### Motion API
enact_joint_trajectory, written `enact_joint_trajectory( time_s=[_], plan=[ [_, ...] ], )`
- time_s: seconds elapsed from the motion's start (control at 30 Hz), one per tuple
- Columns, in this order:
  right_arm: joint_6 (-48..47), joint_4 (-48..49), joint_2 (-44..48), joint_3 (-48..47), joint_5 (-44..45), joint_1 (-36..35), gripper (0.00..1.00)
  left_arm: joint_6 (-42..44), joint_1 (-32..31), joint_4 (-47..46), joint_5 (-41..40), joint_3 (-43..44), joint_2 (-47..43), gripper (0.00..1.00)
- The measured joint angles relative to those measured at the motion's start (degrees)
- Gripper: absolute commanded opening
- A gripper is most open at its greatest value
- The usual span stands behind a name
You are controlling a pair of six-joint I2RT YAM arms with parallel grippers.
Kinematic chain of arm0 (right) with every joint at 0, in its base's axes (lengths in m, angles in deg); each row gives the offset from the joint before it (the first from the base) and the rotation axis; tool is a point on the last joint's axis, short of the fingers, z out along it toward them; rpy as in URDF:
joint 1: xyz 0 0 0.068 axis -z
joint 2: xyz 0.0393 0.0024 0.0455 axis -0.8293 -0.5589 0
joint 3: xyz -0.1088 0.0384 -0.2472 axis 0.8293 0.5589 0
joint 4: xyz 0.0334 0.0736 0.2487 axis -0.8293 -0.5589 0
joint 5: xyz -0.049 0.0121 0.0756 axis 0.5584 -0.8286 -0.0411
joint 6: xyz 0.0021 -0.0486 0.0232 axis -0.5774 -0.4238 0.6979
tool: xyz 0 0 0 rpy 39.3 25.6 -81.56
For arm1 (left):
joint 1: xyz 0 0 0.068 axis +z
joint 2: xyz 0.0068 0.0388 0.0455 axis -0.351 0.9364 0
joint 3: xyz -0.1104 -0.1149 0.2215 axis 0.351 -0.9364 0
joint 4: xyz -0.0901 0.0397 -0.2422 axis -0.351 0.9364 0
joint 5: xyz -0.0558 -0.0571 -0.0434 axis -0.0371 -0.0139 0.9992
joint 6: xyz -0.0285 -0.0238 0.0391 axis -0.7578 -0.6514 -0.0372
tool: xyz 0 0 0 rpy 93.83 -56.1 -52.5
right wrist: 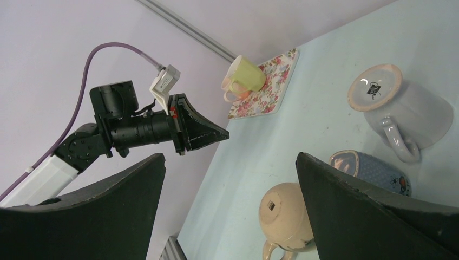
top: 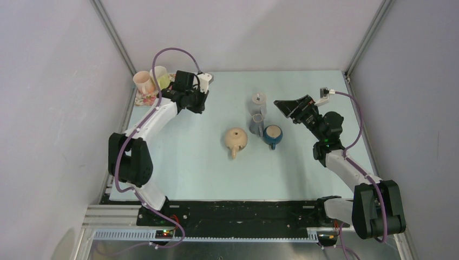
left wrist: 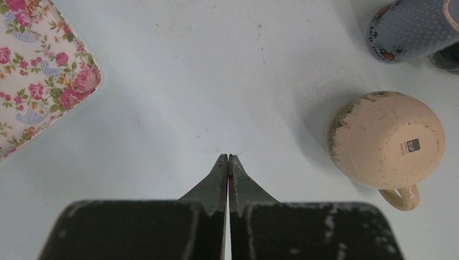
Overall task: Turn the mug right side up
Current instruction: Turn over the cup at the center of the board.
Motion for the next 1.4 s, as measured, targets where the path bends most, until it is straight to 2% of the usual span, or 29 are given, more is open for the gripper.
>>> enact_joint_trajectory(
  time_s=[0.87, 1.03, 1.1, 1.17, 1.23, 1.27, 1.3, 1.33, 1.37, 1.4],
  plan=[
    [-0.1, -0.2, 0.0, 0.0, 0.2, -0.5, 0.95, 0.0, -0.2, 0.0, 0.1, 0.0, -0.5, 0.00],
    [-0.3, -0.3, 0.0, 0.0, 0.5, -0.7, 0.95, 0.4, -2.7, 0.0, 0.2, -0.2, -0.6, 0.00],
    [-0.5, -0.3, 0.0, 0.0, 0.5, -0.7, 0.95, 0.9, -4.7, 0.0, 0.2, -0.9, -0.9, 0.03],
    [-0.5, -0.3, 0.0, 0.0, 0.6, -0.7, 0.95, 1.7, -7.5, 0.2, 0.5, -2.1, -1.7, 0.15],
    [-0.5, -0.3, 0.0, 0.0, 0.7, -0.7, 0.95, 3.1, -10.1, 0.5, 1.0, -3.5, -3.0, 0.45],
    [-0.6, -0.3, 0.0, 0.0, 0.9, -0.7, 0.95, 3.9, -11.6, 0.8, 1.2, -4.3, -3.8, 0.52],
    [-0.7, -0.3, 0.0, 0.0, 0.9, -0.7, 0.95, 4.4, -13.0, 1.2, 1.5, -5.0, -4.7, 0.67],
    [-0.7, -0.4, 0.0, 0.0, 0.9, -0.7, 0.95, 4.9, -14.2, 1.5, 1.6, -5.5, -5.6, 0.73],
    [-0.8, -0.3, 0.0, 0.0, 0.9, -0.7, 0.95, 5.1, -15.8, 1.8, 1.6, -6.1, -6.6, 0.86],
    [-0.9, -0.3, 0.0, 0.0, 0.9, -0.7, 0.95, 5.5, -16.9, 1.8, 1.6, -6.5, -7.3, 0.91]
  ],
)
